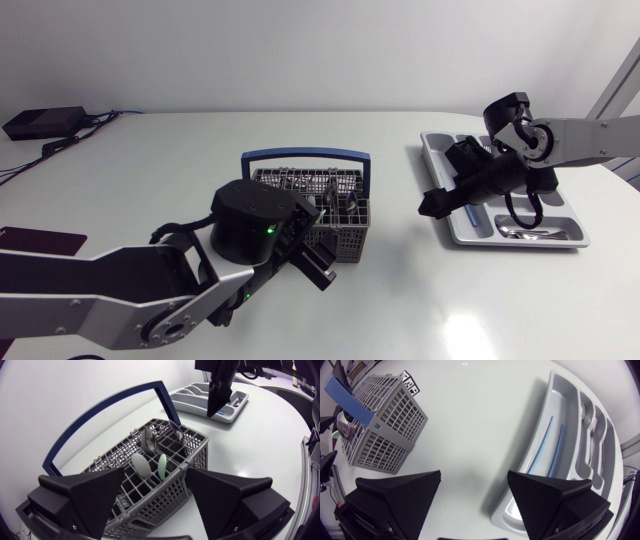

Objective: Transfer all utensils from the basket to the drawer tray.

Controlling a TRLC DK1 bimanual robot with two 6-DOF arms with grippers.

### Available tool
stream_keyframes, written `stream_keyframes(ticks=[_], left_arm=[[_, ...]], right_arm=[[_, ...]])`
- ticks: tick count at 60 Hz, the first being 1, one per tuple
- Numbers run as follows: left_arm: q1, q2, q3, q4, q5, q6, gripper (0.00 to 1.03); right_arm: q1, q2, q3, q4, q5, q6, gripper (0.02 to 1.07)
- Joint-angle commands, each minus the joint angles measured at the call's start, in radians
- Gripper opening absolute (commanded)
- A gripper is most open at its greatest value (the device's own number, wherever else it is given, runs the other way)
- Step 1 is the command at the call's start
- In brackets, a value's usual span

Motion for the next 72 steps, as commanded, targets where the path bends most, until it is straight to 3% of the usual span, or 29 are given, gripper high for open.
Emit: stream_keyframes(ticks=[1,19,48,72], left_arm=[[-0.007,0.031,-0.007,0.026,-0.008,0.013,0.78],[-0.004,0.082,0.003,0.097,-0.008,0.027,0.47],[0.001,0.105,0.015,0.133,-0.008,0.056,0.06],[0.005,0.028,0.012,0.144,-0.008,0.063,0.04]], right_arm=[[0.011,-0.022,-0.037,0.013,-0.003,-0.02,0.98],[0.037,-0.079,-0.089,0.034,0.0,-0.017,0.98],[0.081,-0.104,-0.13,0.059,0.036,-0.003,0.98],[0.098,-0.118,-0.155,0.067,0.054,-0.001,0.98]])
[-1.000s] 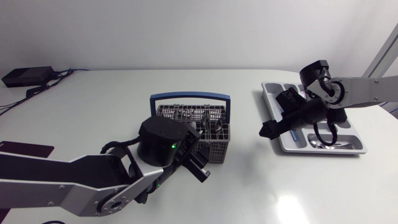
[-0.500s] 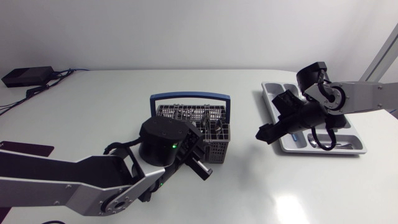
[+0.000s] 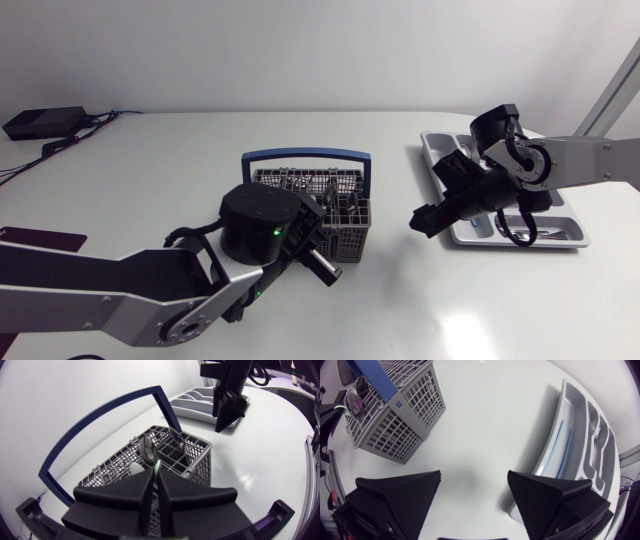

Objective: Transfer all utensils from the basket to the drawer tray.

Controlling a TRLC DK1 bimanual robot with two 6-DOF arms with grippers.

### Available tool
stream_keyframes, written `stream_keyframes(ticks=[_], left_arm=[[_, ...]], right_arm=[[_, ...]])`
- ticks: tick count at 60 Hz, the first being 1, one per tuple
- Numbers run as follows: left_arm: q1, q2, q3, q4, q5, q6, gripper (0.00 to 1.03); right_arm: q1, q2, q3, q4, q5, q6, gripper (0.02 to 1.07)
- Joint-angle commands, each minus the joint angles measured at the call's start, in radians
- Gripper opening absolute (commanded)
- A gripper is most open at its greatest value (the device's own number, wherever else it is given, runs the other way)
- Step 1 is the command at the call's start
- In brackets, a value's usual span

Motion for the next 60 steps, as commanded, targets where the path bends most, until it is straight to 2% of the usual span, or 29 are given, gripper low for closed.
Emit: stream_keyframes(ticks=[1,21,36,46,60], left_arm=[[0.003,-0.039,0.011,0.015,-0.005,0.014,0.04],[0.003,-0.178,0.011,0.007,-0.017,0.129,0.04],[0.002,-0.278,-0.009,-0.002,-0.037,0.164,0.04],[0.003,-0.359,-0.005,-0.048,-0.049,0.129,0.04],[0.002,-0.396,0.054,-0.232,-0.032,-0.034,0.03]], right_arm=[[0.007,-0.026,-0.029,0.004,0.004,0.001,0.98],[0.018,-0.082,-0.048,0.0,0.003,0.006,0.98],[0.042,-0.182,-0.063,-0.009,0.0,0.009,0.98],[0.101,-0.312,-0.08,-0.011,-0.002,0.024,0.98],[0.254,-0.467,-0.06,-0.031,0.008,0.079,0.98]])
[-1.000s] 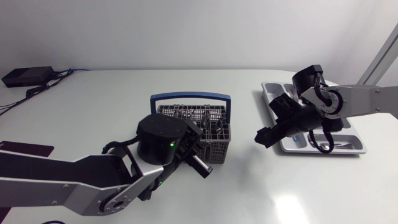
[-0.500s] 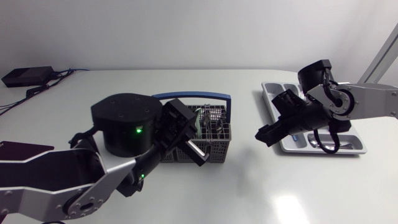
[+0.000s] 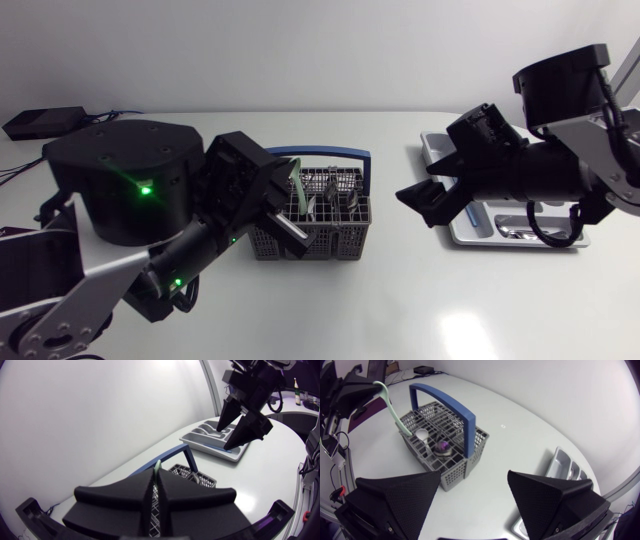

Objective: Transfer all utensils from the basket to the drawer tray.

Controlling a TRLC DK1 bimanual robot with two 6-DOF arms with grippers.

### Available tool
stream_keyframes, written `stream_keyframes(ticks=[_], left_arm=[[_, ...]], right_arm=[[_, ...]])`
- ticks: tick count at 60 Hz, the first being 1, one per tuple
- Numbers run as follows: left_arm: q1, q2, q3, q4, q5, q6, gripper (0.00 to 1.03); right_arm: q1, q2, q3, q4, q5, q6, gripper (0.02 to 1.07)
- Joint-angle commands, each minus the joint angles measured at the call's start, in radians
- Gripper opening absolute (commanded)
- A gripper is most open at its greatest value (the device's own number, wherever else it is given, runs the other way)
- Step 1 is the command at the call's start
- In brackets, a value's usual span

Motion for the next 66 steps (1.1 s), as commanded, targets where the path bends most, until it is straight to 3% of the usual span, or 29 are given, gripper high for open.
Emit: stream_keyframes(ticks=[1,20,31,41,53,58,66], left_arm=[[0.002,-0.01,0.043,-0.033,0.009,-0.074,0.03],[0.086,0.011,0.184,-0.279,0.21,-0.321,0.03],[0.146,0.039,0.25,-0.371,0.35,-0.406,0.03],[0.161,0.062,0.281,-0.409,0.406,-0.444,0.03],[0.184,0.082,0.306,-0.438,0.477,-0.485,0.03],[0.189,0.082,0.309,-0.443,0.483,-0.489,0.03],[0.192,0.082,0.31,-0.443,0.488,-0.492,0.03]], right_arm=[[0.053,-0.03,-0.002,-0.023,0.008,0.047,0.98],[0.262,-0.015,0.067,-0.012,0.014,0.15,0.97],[0.325,0.045,0.092,0.034,0.015,0.171,0.94],[0.372,0.1,0.13,0.06,0.05,0.171,0.92],[0.415,0.159,0.167,0.098,0.1,0.173,0.74],[0.417,0.179,0.173,0.103,0.104,0.17,0.55],[0.417,0.179,0.167,0.114,0.123,0.168,0.33]])
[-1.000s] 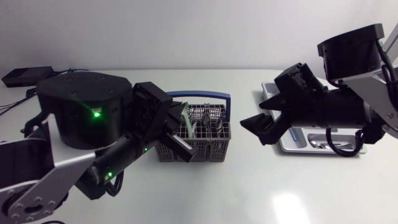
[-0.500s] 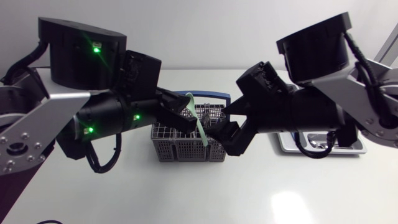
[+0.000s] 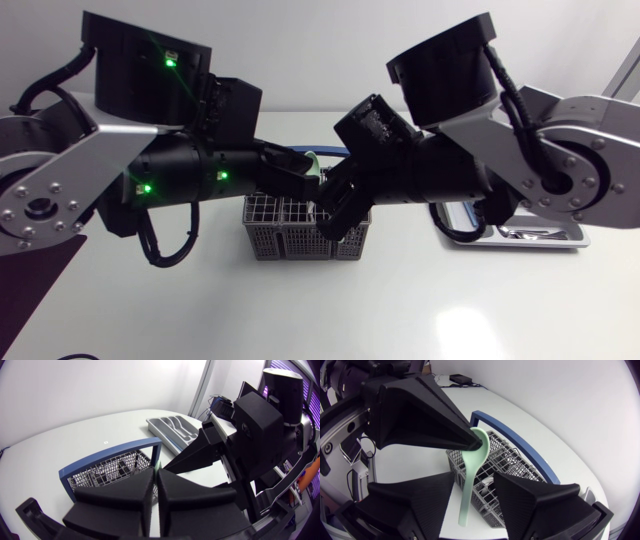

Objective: Transfer all utensils from the basket to the drawer tray.

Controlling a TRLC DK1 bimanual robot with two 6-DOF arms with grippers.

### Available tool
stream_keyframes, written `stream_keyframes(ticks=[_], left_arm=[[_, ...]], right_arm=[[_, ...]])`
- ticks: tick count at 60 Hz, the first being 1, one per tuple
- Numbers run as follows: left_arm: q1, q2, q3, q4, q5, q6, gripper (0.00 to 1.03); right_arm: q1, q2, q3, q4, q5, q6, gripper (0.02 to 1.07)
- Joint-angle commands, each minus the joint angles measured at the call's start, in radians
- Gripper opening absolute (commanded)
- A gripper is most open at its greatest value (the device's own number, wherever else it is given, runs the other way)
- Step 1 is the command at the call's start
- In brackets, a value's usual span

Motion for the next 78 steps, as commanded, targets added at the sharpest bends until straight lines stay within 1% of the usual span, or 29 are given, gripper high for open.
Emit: stream_keyframes(ticks=[1,5,7,9,20,24,25,26,28,34,35,36,37,42,43,50,52,55,57,63,67,72,73,78], left_arm=[[0.009,0.013,0.032,-0.006,0.01,-0.029,0.03],[0.009,0.013,0.034,-0.006,0.012,-0.032,0.03],[0.009,0.013,0.034,-0.006,0.012,-0.032,0.03],[0.009,0.013,0.035,-0.004,0.013,-0.032,0.03],[0.013,0.01,0.04,-0.004,0.018,-0.037,0.04],[0.013,0.008,0.041,-0.004,0.021,-0.037,0.09],[0.013,0.01,0.044,-0.004,0.023,-0.037,0.12],[0.013,0.01,0.044,-0.004,0.023,-0.037,0.12],[0.013,0.01,0.046,-0.004,0.023,-0.037,0.17],[0.013,0.008,0.049,-0.004,0.023,-0.037,0.28],[0.013,0.007,0.049,-0.006,0.023,-0.038,0.31],[0.013,0.005,0.051,-0.004,0.023,-0.04,0.32],[0.013,0.004,0.051,-0.004,0.023,-0.04,0.38],[0.012,-0.001,0.055,-0.006,0.024,-0.038,0.54],[0.012,-0.003,0.057,-0.004,0.023,-0.04,0.59],[0.018,-0.021,0.06,-0.004,0.023,-0.038,0.75],[0.022,-0.024,0.06,-0.004,0.023,-0.038,0.78],[0.036,-0.039,0.06,0.004,0.023,-0.04,0.85],[0.045,-0.049,0.06,0.01,0.023,-0.044,0.88],[0.085,-0.075,0.058,0.036,0.021,-0.061,0.89],[0.099,-0.082,0.054,0.051,0.018,-0.056,0.89],[0.104,-0.078,0.043,0.057,0.007,-0.038,0.89],[0.102,-0.075,0.035,0.062,-0.006,-0.024,0.89],[0.101,-0.067,0.012,0.074,-0.016,-0.003,0.89]], right_arm=[[0.006,0.014,0.015,0.015,0.013,0.015,0.3],[0.006,0.014,0.014,0.017,0.013,0.015,0.19],[0.006,0.014,0.011,0.02,0.013,0.014,0.12],[0.006,0.015,0.009,0.021,0.013,0.012,0.09],[0.006,0.014,-0.001,0.02,0.005,0.009,0.08],[0.007,0.014,-0.006,0.018,0.0,0.005,0.08],[0.007,0.012,-0.008,0.018,0.0,0.005,0.08],[0.007,0.012,-0.008,0.018,-0.001,0.005,0.08],[0.007,0.009,-0.011,0.018,-0.006,0.005,0.08],[0.006,0.004,-0.02,0.015,-0.01,0.003,0.08],[0.006,0.004,-0.021,0.015,-0.013,0.003,0.08],[0.006,0.003,-0.023,0.015,-0.015,0.002,0.08],[0.006,0.003,-0.024,0.014,-0.016,0.0,0.08],[0.006,-0.009,-0.04,0.014,-0.036,-0.008,0.08],[0.006,-0.011,-0.043,0.014,-0.036,-0.009,0.08],[-0.008,-0.032,-0.066,0.001,-0.066,-0.02,0.08],[-0.013,-0.037,-0.072,0.0,-0.067,-0.026,0.08],[-0.033,-0.052,-0.087,-0.011,-0.092,-0.04,0.08],[-0.048,-0.065,-0.097,-0.014,-0.108,-0.043,0.08],[-0.109,-0.101,-0.121,-0.039,-0.15,-0.072,0.08],[-0.166,-0.138,-0.144,-0.062,-0.185,-0.11,0.08],[-0.296,-0.169,-0.161,-0.118,-0.291,-0.175,0.08],[-0.321,-0.172,-0.162,-0.126,-0.311,-0.189,0.08],[-0.451,-0.184,-0.173,-0.175,-0.383,-0.27,0.08]])
